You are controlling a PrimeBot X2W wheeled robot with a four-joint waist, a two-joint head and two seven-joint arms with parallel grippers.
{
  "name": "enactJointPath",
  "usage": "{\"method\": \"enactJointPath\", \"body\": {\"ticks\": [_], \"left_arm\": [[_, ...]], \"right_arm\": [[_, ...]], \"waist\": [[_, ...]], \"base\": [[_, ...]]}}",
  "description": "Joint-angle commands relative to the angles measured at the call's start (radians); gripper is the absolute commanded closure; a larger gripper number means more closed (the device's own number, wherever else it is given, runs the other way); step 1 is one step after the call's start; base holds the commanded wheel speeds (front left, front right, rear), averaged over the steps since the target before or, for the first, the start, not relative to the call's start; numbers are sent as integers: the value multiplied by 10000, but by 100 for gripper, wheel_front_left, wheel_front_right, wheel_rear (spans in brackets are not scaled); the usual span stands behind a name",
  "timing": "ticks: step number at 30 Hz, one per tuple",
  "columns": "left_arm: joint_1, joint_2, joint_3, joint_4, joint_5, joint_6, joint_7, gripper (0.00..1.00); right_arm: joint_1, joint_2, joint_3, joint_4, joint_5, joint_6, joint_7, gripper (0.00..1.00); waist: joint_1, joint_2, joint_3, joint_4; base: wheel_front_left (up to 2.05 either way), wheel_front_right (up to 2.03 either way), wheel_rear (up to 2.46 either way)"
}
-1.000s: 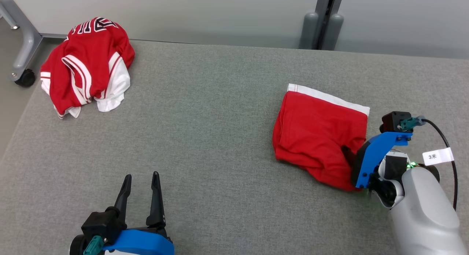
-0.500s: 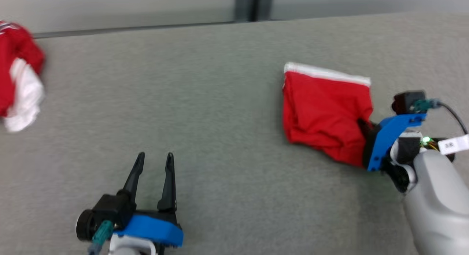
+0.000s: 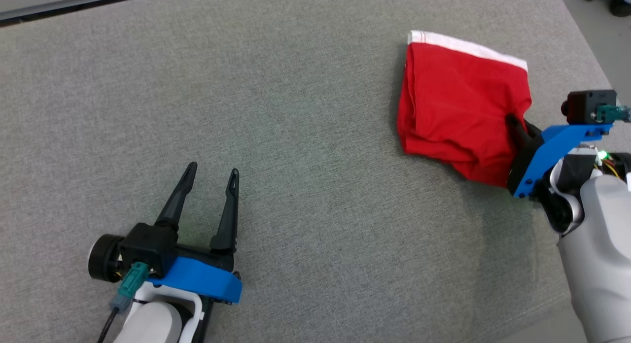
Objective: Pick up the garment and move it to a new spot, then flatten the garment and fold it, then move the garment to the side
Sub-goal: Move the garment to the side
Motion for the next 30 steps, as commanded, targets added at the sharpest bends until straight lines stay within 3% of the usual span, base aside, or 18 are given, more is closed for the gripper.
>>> {"method": "enactJointPath", "body": {"ticks": [1,12,18,19,20,21,22,30], "left_arm": [[-182,111,40,-107,47,57,56,0],[-234,410,52,-610,127,196,445,0],[-163,439,53,-722,96,270,398,0],[-173,457,60,-728,89,258,388,0],[-195,462,62,-733,82,255,380,0],[-226,458,57,-732,78,250,370,0],[-248,445,41,-733,78,256,361,0],[-300,423,18,-626,27,341,313,0]], "right_arm": [[-308,-48,31,52,-35,1,-108,100],[-2092,-1420,-742,1351,-1237,1,-280,100],[-2662,-2049,-938,1625,-2563,-1,-381,100],[-2733,-2065,-1042,1654,-2768,-1,-470,90],[-2811,-2043,-1195,1652,-2946,-1,-613,65],[-2877,-1970,-1220,1631,-3116,-1,-788,51],[-2931,-1939,-1282,1681,-3269,1,-910,0],[-3233,-1411,-1692,1998,-3941,-1,-1828,0]], "waist": [[-1,0,74,15],[-1,0,545,936],[-1,0,693,1293],[-1,0,716,1317],[-1,0,739,1339],[-1,0,760,1361],[-1,0,778,1385],[-1,0,681,1424]], "base": [[0,0,0],[0,0,0],[0,0,0],[0,0,0],[0,0,0],[0,0,0],[0,0,0],[0,0,0]]}}
